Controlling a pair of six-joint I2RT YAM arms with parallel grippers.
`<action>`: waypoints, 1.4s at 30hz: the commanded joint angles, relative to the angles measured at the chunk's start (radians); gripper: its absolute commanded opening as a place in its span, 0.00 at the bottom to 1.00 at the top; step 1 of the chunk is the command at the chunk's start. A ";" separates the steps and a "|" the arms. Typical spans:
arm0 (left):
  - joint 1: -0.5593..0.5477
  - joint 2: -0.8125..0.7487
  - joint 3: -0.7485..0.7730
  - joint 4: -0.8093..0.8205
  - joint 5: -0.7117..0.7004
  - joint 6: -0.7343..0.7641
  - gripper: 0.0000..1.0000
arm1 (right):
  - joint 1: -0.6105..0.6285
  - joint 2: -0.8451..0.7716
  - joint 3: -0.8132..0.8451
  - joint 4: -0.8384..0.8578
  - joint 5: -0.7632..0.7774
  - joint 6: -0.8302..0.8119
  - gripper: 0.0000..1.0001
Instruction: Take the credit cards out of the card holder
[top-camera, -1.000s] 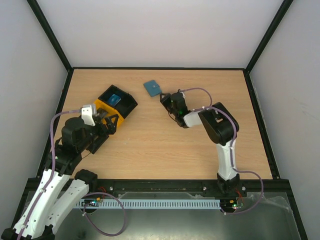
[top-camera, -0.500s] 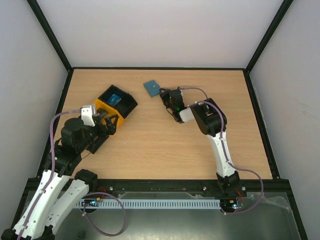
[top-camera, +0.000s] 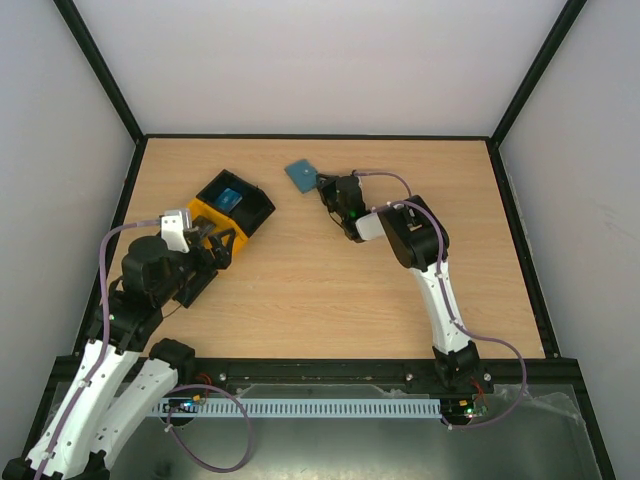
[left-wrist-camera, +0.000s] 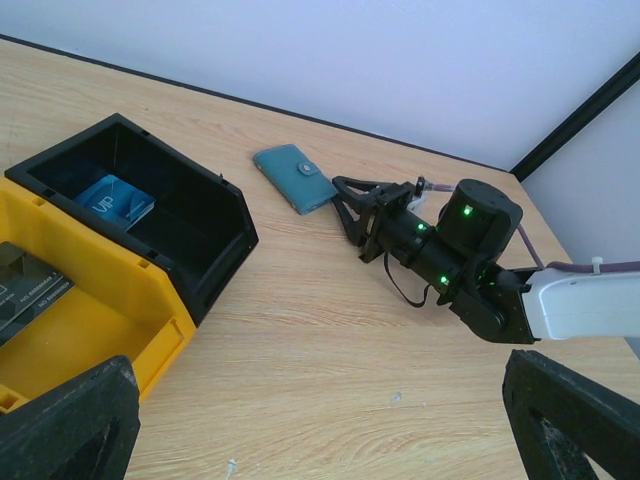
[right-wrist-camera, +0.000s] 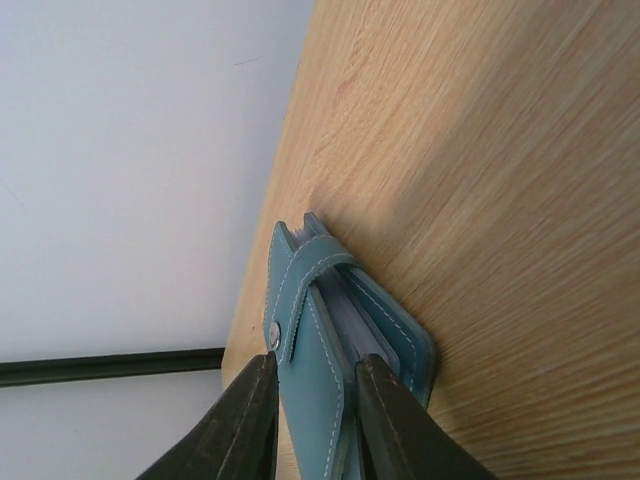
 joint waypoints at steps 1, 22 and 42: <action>-0.004 -0.002 -0.006 -0.008 -0.013 0.010 1.00 | -0.006 0.044 0.004 -0.079 0.015 -0.007 0.21; -0.003 0.024 -0.008 -0.014 -0.042 0.002 1.00 | -0.047 -0.350 -0.389 -0.141 -0.117 -0.206 0.02; -0.226 0.099 -0.085 0.002 0.035 -0.273 1.00 | 0.126 -0.969 -1.080 -0.296 -0.126 -0.322 0.02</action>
